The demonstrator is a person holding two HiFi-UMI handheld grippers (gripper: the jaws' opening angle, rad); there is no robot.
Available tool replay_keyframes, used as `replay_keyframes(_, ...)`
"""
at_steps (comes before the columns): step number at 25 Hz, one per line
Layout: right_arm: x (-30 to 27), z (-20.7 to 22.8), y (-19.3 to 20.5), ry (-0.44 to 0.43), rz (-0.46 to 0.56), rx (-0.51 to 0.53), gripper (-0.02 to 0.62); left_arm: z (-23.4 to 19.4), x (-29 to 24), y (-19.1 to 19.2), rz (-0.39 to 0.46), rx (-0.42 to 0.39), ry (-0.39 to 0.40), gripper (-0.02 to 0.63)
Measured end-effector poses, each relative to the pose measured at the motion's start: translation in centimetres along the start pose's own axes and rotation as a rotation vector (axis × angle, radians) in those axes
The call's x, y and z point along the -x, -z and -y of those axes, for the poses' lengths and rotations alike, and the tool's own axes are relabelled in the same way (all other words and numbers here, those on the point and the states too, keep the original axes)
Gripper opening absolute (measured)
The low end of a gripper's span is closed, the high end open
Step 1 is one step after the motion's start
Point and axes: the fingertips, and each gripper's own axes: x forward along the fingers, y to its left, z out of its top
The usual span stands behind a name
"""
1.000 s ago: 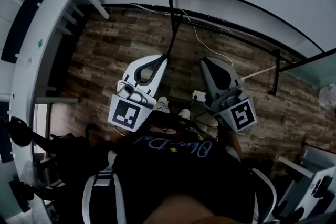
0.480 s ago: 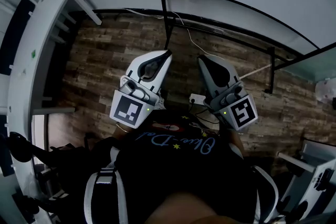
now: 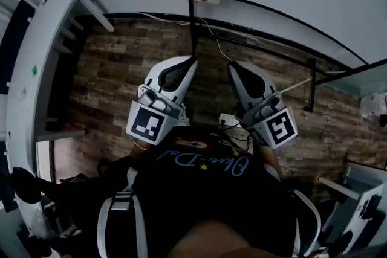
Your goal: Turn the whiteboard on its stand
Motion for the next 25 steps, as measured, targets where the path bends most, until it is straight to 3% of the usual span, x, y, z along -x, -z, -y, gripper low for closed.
replay_keyframes(25, -9.1, 2.7, 2.7, 0.077, -0.018, 0.026, 0.023, -9.1, -2.4, 3.5, 0.022, 0.057, 0.087, 0.015)
